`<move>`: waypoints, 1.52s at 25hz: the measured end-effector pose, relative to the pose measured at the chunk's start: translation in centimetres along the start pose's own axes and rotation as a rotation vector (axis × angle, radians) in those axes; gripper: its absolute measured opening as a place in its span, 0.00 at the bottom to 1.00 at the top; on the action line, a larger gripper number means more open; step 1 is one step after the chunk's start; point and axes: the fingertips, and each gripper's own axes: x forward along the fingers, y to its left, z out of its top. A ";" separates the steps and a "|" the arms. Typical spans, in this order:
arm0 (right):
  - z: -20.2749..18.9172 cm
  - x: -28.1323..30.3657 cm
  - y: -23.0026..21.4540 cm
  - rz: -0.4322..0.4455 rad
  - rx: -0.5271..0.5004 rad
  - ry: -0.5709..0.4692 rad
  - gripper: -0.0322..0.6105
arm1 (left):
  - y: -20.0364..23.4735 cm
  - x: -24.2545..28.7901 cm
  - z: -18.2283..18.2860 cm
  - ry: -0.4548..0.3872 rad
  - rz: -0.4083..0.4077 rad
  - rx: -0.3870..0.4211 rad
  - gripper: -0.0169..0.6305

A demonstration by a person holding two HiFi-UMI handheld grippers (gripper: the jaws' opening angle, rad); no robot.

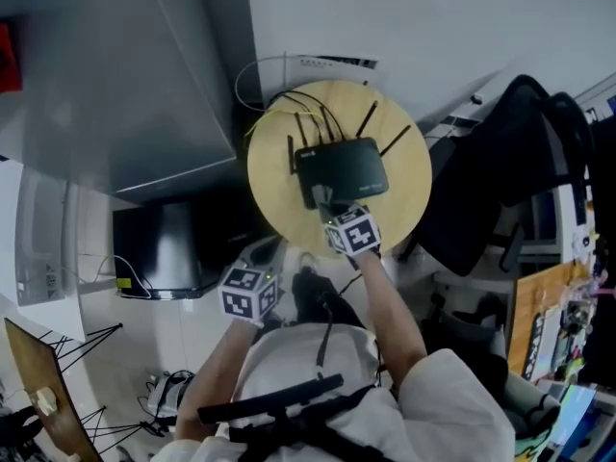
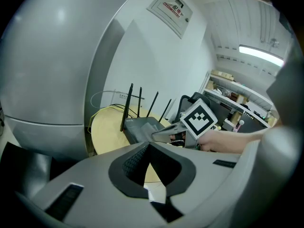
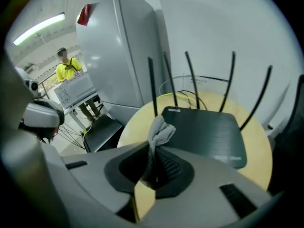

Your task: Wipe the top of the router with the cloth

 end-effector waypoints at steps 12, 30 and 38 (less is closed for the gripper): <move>-5.0 -8.3 -16.0 -0.169 0.014 0.007 0.11 | -5.5 5.3 0.6 0.066 -0.146 0.083 0.01; -5.3 1.0 -26.0 0.166 -0.280 0.271 0.11 | -5.9 14.7 3.1 0.157 -0.102 0.073 0.01; -6.3 0.7 -25.2 0.215 -0.338 0.306 0.11 | -4.8 14.2 2.7 0.167 -0.100 0.064 0.01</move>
